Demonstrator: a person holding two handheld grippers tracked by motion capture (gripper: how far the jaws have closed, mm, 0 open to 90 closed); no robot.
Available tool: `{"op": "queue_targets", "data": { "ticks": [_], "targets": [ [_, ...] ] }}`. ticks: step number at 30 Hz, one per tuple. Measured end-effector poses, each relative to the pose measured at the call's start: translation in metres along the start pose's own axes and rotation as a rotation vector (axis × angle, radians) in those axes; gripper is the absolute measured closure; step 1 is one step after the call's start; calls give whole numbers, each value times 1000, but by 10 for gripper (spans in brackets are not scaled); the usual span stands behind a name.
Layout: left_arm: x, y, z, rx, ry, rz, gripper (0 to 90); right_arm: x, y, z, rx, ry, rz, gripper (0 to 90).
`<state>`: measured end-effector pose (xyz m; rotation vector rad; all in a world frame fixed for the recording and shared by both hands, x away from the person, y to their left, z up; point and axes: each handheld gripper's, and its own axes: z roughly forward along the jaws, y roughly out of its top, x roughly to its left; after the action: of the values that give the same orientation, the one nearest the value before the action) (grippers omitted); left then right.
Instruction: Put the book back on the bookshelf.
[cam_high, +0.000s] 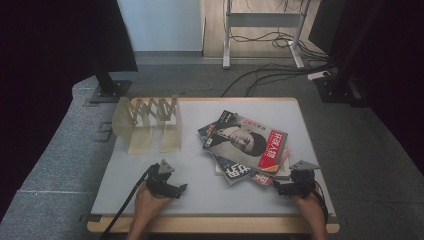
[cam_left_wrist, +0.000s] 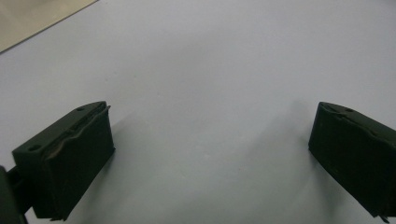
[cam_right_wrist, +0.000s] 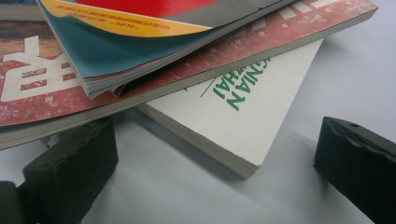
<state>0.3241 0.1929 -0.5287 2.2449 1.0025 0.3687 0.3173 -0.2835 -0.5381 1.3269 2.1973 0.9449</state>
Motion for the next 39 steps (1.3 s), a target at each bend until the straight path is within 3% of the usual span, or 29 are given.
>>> {"op": "queue_targets", "data": {
  "ticks": [16,23,26,28,34,37,39],
  "targets": [
    [0,0,0,-1,-3,-3,0,1,0,-1,2,-9,3,0],
    [2,2,-1,2,-13,16,0,2,0,-2,-1,-14,0,1],
    [2,8,-3,-7,-23,27,0,3,0,-3,0,-22,2,0],
    [2,13,-6,-26,-53,28,0,3,0,-5,-5,-22,5,0],
    [2,33,-7,-46,-96,46,0,2,4,-17,-46,-15,6,0],
    [2,45,-5,-44,-95,58,0,3,10,-24,-66,-12,-1,0],
    [1,54,-4,-26,-59,98,0,4,15,-27,-75,-8,-11,0]
  ]
}}
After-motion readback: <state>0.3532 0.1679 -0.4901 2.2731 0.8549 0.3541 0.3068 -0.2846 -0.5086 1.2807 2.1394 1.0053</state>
